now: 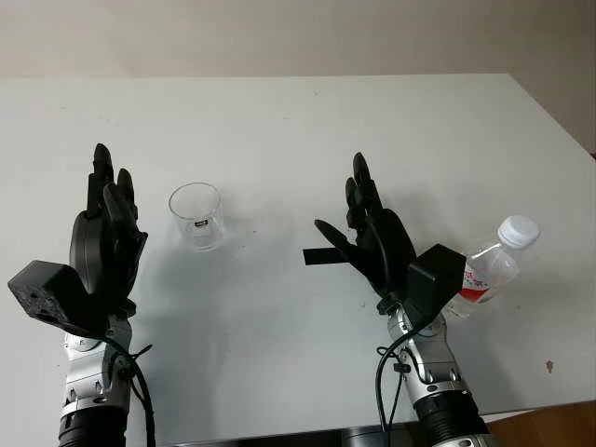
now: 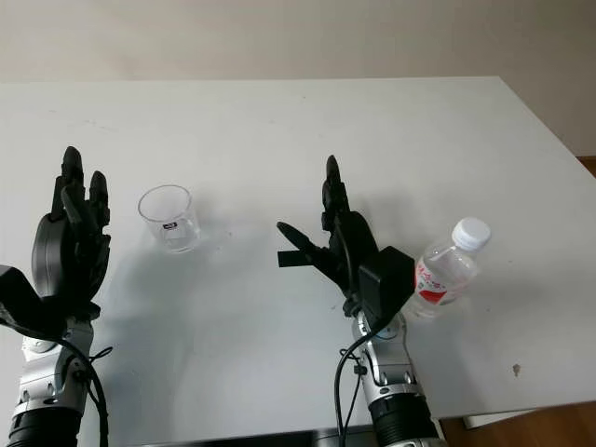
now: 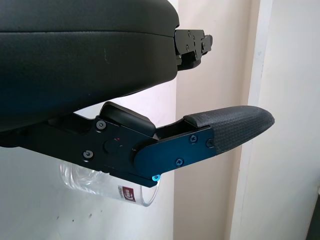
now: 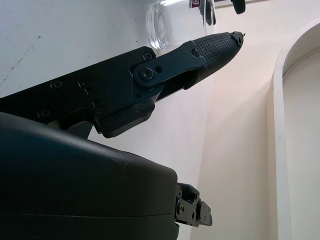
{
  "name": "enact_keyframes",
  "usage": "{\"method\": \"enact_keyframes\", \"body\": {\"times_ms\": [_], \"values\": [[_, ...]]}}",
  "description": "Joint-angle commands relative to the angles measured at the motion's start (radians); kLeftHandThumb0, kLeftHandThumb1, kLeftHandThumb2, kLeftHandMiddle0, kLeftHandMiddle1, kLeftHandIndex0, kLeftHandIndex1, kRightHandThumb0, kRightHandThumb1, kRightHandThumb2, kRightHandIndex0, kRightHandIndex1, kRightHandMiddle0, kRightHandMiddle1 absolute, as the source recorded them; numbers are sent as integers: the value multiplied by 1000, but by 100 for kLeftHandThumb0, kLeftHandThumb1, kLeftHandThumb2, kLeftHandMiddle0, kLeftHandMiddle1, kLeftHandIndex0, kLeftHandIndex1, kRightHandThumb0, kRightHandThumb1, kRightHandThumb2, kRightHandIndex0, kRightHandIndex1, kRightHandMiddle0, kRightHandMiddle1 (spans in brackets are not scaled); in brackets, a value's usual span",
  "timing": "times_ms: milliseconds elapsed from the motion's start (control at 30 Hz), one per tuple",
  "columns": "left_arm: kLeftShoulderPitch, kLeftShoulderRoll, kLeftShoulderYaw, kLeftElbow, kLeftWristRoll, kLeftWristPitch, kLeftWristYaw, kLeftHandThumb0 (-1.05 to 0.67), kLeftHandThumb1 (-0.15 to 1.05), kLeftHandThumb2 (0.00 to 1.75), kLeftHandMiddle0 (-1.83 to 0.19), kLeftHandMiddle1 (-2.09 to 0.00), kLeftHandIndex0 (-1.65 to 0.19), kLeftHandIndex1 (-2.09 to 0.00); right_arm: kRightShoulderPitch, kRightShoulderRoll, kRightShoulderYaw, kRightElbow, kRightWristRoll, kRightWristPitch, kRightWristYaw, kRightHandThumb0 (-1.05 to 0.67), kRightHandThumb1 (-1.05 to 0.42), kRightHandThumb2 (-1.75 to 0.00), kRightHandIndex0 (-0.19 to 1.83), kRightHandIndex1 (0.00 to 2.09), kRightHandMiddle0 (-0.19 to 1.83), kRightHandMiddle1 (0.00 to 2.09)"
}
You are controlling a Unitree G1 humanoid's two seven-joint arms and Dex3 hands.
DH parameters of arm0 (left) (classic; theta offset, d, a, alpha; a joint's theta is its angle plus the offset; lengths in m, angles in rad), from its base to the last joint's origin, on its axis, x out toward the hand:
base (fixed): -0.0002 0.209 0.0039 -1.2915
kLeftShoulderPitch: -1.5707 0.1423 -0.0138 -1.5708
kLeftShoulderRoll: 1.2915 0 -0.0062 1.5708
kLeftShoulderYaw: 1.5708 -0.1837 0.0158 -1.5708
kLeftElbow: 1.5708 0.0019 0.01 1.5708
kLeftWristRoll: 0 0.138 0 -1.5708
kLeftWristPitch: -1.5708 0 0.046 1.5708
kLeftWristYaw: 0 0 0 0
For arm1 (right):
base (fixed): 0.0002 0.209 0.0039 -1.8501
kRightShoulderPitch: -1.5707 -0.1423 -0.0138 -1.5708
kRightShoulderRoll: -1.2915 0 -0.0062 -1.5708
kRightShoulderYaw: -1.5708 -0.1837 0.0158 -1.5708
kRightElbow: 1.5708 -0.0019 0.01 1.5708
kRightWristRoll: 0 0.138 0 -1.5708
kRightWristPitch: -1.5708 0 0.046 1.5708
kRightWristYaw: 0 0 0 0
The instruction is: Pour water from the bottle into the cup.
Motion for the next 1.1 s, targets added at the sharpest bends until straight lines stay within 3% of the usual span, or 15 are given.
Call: {"method": "enact_keyframes", "body": {"times_ms": [0,167,500,833,1067], "values": [[-12,-7,-4,-1,-6,-11,-5,-91,105,71,18,-38,5,0,-13,-3,-2,-9,5,3,1,-91,-96,-5,-19,0,-19,0],[-16,-19,-12,-6,-7,-2,4,-90,105,70,19,-47,3,0,-13,-8,-5,-7,10,7,6,-89,-96,-5,-19,0,-19,0],[-30,-20,-16,51,-3,-42,-17,-90,105,71,19,-38,7,0,-14,-37,15,-93,-5,-15,38,-90,-97,-6,-19,0,-19,0],[-37,-28,-31,63,1,-48,-13,-88,105,74,19,-39,7,0,-9,-140,-12,-433,130,146,174,-95,-96,-5,-19,0,-19,0],[-48,-43,-35,81,1,-56,-7,-88,105,72,19,-44,3,0,-86,-278,-86,-592,329,312,326,-92,-96,-5,-19,0,-19,0]]}}
